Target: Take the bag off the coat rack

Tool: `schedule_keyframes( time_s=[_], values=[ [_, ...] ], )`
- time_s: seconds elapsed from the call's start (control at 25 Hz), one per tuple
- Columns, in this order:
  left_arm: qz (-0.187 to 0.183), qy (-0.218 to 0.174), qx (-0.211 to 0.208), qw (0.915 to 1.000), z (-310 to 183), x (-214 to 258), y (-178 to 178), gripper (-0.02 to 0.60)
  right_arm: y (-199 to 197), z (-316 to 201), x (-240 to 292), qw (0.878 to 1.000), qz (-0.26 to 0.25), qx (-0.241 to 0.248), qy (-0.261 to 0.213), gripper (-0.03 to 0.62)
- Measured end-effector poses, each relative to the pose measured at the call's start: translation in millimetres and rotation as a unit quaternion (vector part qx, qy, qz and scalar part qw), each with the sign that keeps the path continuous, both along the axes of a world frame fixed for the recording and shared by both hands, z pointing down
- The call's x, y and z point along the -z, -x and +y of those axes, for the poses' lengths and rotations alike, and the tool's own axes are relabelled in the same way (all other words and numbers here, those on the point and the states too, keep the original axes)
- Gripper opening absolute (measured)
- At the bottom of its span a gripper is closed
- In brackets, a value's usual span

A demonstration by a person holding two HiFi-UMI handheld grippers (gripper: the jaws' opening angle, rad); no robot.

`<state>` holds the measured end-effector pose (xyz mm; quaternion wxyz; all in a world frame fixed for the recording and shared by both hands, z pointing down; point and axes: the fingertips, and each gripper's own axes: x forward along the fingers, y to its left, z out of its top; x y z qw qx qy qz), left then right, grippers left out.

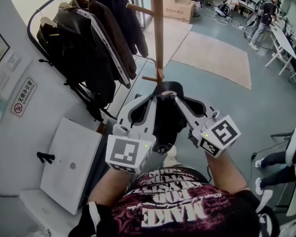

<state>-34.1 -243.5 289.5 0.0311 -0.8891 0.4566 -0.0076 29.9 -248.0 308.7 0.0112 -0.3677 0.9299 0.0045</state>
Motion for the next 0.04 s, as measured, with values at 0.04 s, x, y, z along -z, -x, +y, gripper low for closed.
schedule_keyframes(
  time_s=[0.04],
  values=[
    [-0.001,0.002,0.000,1.0000,-3.8,-2.0,0.3,0.009,0.1,-3.6,-1.6,1.000,0.000,0.000,0.002,0.011]
  ],
)
